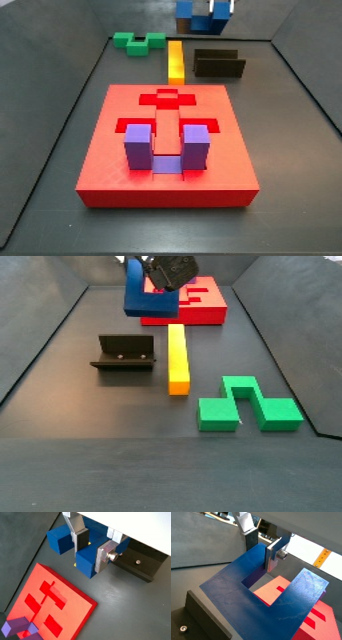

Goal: Pick up the blue object. Move up. Place the blue object on the fixture. Regrasp the blue object. Move to above the board. Insert the blue object.
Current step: Place the blue object on the fixture.

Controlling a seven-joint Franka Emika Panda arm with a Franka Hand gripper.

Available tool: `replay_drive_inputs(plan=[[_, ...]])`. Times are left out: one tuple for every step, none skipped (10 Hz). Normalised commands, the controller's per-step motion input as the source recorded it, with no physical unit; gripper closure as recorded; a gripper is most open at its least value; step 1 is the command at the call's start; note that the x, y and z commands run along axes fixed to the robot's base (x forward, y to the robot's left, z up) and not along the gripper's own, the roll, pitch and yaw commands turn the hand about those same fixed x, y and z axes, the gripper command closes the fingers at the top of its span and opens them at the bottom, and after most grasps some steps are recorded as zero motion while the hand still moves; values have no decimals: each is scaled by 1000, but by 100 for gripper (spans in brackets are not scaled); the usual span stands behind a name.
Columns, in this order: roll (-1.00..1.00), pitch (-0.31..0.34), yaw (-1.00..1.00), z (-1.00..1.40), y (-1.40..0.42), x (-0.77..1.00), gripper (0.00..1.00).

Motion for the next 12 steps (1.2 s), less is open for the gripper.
replay_drive_inputs(plan=[[-80,311,0,-74,0,1000,100],[-186,263,0,-49,91,1000,100],[-229,174,0,-51,111,960,100],[-266,157,0,-80,140,1000,100],[-303,131,-9,-111,186,1000,100],[-311,120,-9,-106,194,1000,100],[-306,97,-26,-123,200,1000,100],[-283,80,-31,-146,200,1000,100],[-269,17,-43,-203,197,986,100],[-271,-34,-140,-423,211,929,100],[-214,-17,-146,-411,223,949,100],[-146,0,-143,-420,209,943,100]])
